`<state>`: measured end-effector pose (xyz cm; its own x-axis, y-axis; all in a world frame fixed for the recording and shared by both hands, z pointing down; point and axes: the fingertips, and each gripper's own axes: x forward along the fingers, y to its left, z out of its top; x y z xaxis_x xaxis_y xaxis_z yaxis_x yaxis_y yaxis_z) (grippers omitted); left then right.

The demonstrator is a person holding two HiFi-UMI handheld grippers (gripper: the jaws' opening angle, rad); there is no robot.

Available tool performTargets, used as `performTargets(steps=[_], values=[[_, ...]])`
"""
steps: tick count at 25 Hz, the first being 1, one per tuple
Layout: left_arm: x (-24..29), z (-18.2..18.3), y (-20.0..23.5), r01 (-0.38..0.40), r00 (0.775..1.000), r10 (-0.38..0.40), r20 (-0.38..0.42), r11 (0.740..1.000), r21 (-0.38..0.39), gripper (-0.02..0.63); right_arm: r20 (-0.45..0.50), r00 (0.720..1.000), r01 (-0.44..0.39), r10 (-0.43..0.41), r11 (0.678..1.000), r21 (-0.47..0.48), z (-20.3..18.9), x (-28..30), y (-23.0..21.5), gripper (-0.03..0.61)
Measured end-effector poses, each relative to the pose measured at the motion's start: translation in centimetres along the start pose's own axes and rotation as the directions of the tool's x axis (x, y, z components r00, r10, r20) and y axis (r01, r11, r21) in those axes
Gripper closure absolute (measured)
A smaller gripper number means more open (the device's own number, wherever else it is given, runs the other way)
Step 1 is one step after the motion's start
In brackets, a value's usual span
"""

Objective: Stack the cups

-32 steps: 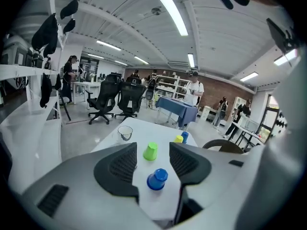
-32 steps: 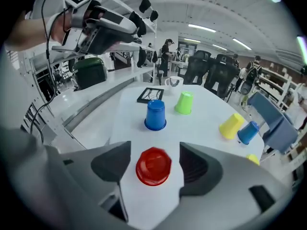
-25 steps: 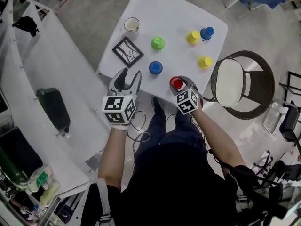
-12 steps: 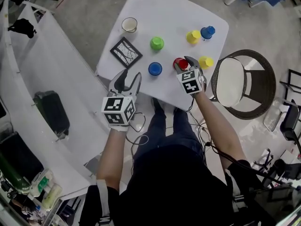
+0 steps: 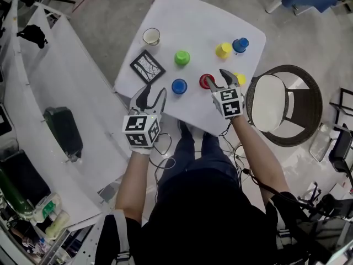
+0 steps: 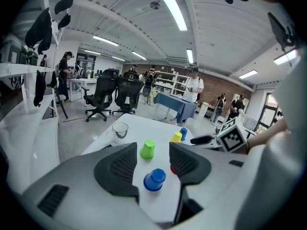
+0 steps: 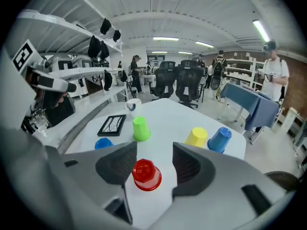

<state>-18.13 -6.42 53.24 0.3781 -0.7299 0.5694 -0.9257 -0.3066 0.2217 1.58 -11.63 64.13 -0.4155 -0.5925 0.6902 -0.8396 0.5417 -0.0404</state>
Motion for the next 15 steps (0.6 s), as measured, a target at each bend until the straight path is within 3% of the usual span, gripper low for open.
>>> performTargets(steps=[6, 10, 15], values=[[1.1, 0.1, -2.4, 0.02, 1.0, -0.019, -0.004, 1.0, 0.021, 0.405, 0.058, 0.994, 0.092, -0.095, 0.994, 0.051, 0.0, -4.0, -5.4, 0.35], [1.8, 0.3, -4.5, 0.046, 0.999, -0.045, -0.012, 0.998, 0.049, 0.405, 0.012, 0.988, 0.149, -0.151, 0.983, 0.104, -3.2, -5.3, -9.2, 0.35], [1.8, -0.3, -5.7, 0.046, 0.999, -0.045, -0.024, 0.997, 0.064, 0.407, -0.059, 0.986, 0.16, -0.153, 0.98, 0.122, -7.0, -5.0, -10.8, 0.351]])
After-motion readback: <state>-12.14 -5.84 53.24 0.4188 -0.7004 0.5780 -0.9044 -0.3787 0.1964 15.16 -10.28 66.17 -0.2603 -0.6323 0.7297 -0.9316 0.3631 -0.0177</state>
